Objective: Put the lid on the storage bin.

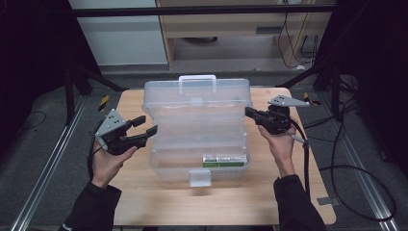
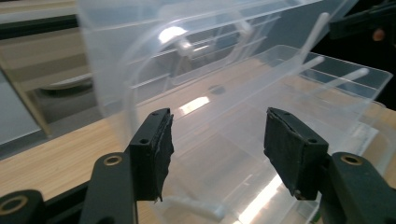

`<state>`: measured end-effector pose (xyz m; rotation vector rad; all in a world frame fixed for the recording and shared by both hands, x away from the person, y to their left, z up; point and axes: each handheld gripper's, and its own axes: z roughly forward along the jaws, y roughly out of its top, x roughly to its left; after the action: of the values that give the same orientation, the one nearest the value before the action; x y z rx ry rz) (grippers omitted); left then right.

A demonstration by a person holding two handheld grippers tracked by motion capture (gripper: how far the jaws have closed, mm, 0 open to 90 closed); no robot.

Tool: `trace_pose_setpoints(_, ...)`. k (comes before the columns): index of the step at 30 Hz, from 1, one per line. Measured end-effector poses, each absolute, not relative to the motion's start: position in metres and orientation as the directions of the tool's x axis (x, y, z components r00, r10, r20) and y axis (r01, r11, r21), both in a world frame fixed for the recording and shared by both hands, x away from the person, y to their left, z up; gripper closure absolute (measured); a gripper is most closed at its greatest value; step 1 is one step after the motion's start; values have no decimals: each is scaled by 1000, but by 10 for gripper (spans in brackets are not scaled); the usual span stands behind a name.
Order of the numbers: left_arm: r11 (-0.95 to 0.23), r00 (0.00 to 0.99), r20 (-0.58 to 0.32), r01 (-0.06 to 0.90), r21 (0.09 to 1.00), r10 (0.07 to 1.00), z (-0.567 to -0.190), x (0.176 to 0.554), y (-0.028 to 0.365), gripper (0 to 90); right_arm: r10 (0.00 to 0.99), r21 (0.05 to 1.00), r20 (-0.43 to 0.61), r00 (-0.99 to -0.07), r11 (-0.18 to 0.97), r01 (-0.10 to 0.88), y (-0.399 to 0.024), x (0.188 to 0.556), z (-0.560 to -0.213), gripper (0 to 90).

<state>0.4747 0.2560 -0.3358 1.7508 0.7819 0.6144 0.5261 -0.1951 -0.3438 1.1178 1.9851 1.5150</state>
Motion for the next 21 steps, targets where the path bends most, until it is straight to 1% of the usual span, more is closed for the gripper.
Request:
trace_pose_setpoints(7, -164, 593, -7, 235, 958, 805, -344, 472, 274, 408, 781, 933, 150, -606, 92, 348, -196, 521, -345, 900)
trace_pose_setpoints(16, -114, 537, -45, 261, 959, 842, -360, 471, 294, 394, 768, 932, 124, -628, 128, 340, -190, 507, -347, 900)
trace_pose_setpoints(21, -112, 511, -49, 280, 953, 858, -370, 471, 301, 391, 761, 927, 125, -637, 138, 348, -191, 498, -355, 900)
